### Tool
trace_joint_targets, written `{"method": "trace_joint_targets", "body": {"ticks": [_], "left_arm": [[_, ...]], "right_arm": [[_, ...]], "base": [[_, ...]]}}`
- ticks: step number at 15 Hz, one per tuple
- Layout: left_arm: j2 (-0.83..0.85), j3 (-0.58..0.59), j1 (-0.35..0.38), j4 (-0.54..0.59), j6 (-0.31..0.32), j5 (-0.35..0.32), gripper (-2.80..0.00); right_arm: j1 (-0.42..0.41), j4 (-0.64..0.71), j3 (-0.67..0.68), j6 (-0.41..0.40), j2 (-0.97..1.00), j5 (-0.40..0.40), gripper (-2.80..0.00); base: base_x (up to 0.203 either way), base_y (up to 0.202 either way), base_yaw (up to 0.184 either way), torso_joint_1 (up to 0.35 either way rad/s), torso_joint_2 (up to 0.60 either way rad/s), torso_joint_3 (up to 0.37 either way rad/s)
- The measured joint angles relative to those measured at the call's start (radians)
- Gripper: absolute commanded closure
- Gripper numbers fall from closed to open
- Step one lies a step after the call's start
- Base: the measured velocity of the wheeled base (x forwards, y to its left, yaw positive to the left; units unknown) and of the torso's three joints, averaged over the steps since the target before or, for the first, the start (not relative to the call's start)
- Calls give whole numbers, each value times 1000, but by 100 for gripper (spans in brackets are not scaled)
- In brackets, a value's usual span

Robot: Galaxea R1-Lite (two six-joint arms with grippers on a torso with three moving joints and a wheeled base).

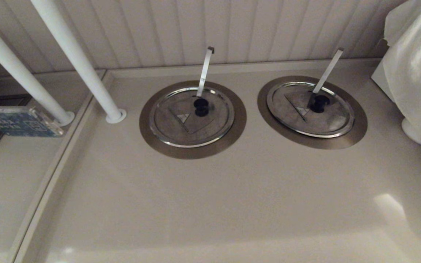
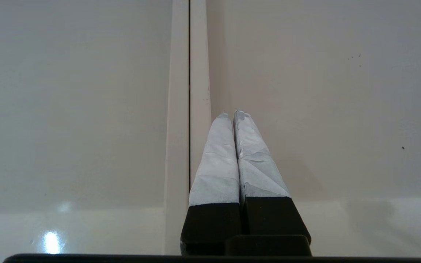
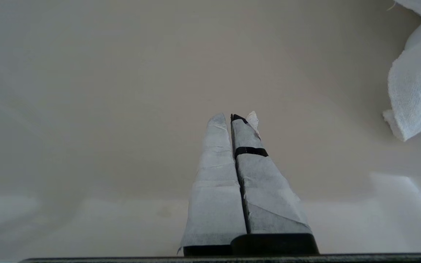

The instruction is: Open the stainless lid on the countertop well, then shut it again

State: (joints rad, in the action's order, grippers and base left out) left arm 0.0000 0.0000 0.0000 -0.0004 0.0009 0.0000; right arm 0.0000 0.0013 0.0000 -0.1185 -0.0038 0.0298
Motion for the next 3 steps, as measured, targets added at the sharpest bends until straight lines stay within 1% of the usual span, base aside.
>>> {"method": "trace_joint_targets", "body": {"ticks": [3], "left_arm": [[0, 0, 0, 0, 0, 0, 0]], "right_arm": [[0, 0, 0, 34, 0, -1, 0]], "base": [[0, 0, 0, 0, 0, 0]]}}
